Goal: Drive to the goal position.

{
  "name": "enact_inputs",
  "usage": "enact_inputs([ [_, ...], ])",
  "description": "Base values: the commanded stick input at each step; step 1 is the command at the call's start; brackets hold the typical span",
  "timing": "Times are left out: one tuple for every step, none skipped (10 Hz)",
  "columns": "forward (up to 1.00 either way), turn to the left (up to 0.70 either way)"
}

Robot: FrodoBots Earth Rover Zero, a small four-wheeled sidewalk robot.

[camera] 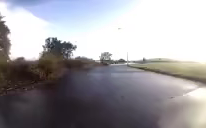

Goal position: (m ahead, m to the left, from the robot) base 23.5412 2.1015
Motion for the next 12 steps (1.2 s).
enact_inputs([
  [0.45,-0.27],
  [0.45,-0.27],
  [0.45,-0.27],
  [0.45,-0.27],
  [0.45,-0.27],
  [0.45,-0.27],
  [0.45,-0.27],
  [0.45,-0.27],
  [0.45,-0.27],
  [0.45,-0.27],
  [0.45,-0.27],
  [0.45,-0.27],
])
